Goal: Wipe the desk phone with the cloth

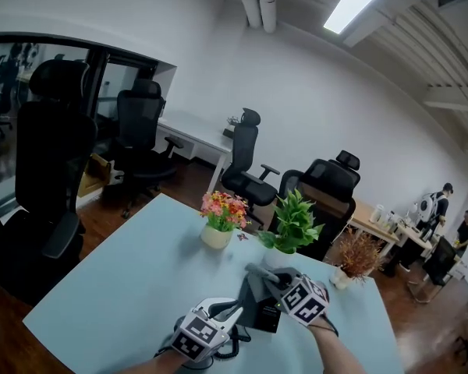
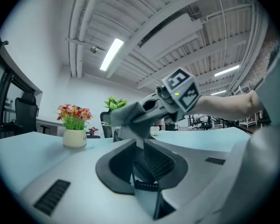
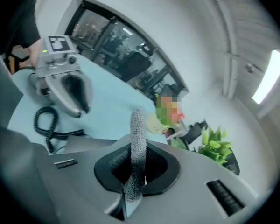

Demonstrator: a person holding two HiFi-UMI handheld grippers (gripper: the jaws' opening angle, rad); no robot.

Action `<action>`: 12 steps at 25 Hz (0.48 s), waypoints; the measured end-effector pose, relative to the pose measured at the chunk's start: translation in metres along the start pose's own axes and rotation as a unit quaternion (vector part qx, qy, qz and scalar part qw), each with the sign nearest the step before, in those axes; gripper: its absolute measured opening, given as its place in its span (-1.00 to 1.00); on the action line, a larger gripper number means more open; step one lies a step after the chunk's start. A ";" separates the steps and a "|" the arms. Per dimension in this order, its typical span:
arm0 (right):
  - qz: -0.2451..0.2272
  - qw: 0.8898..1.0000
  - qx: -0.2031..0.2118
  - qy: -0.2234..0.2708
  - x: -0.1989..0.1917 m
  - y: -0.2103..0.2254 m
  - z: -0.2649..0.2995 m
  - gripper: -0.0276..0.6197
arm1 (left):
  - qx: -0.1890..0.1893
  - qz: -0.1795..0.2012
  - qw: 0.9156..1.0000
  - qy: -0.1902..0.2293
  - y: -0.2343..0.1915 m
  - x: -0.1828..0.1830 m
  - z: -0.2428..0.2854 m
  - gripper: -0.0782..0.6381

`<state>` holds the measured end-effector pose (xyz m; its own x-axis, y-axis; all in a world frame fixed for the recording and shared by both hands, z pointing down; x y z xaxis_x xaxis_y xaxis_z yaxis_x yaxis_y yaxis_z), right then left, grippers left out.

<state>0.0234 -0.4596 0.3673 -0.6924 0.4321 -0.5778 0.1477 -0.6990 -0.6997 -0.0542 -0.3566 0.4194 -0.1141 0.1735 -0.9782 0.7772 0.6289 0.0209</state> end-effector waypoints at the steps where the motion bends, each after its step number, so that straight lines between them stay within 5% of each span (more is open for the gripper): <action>1: 0.013 0.999 -0.033 0.006 -0.001 0.017 0.007 -0.94 | 0.001 -0.001 1.000 0.000 0.000 0.000 -0.001 -0.62; 5: 0.022 0.996 -0.088 -0.001 -0.015 0.043 0.031 -0.94 | 0.008 -0.007 1.000 0.000 -0.001 0.001 -0.004 -0.62; 12: -0.014 0.999 -0.034 -0.039 -0.022 0.007 0.041 -0.94 | 0.002 0.000 1.000 -0.003 -0.001 -0.001 -0.003 -0.62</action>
<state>0.0108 -0.4978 0.3925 -0.7489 0.4037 -0.5255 0.1740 -0.6455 -0.7437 -0.0568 -0.3546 0.4208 -0.1098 0.1691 -0.9795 0.7793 0.6263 0.0208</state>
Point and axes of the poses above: the fingertips, and each gripper's own axes: z forward along the fingers, y to its right, x out of its top, the point moved 4 cm from there along -z, backward along the fingers, and after that the axes turned 13 degrees about y, right-handed, at the moved point
